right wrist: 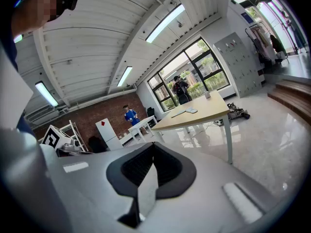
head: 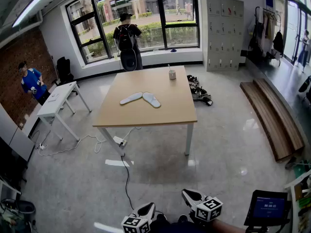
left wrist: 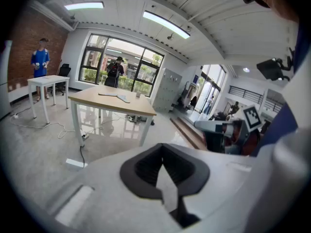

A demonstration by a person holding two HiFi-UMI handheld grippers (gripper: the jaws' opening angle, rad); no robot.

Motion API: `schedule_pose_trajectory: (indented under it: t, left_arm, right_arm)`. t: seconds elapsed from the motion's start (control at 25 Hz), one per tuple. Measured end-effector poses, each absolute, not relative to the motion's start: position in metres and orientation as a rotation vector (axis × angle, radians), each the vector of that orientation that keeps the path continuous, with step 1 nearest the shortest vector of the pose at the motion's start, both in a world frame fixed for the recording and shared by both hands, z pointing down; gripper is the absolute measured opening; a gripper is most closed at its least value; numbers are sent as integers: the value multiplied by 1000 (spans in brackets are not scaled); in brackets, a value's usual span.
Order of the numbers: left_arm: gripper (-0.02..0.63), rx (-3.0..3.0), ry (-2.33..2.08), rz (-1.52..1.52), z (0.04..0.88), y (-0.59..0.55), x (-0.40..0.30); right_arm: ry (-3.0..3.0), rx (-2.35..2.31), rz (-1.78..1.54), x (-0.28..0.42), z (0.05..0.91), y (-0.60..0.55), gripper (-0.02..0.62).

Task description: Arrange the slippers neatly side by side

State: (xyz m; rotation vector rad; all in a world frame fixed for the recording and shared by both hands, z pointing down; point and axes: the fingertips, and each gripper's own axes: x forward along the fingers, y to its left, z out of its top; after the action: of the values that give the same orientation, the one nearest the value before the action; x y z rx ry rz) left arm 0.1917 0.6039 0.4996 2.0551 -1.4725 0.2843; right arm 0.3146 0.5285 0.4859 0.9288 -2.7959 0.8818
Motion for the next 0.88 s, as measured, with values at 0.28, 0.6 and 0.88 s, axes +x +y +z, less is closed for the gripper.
schedule_pose_trajectory:
  t: [0.28, 0.6, 0.88]
  left_arm:
    - [5, 2038, -1477, 278, 505, 597, 190]
    - [5, 2065, -1423, 262, 507, 557, 177]
    - [5, 2104, -1385, 243, 500, 499, 136]
  right_arm:
    - [-2769, 920, 905, 313, 489, 520, 11]
    - [-2749, 980, 875, 299, 490, 483, 11]
    - [-2728, 1035, 848, 259, 485, 434, 11]
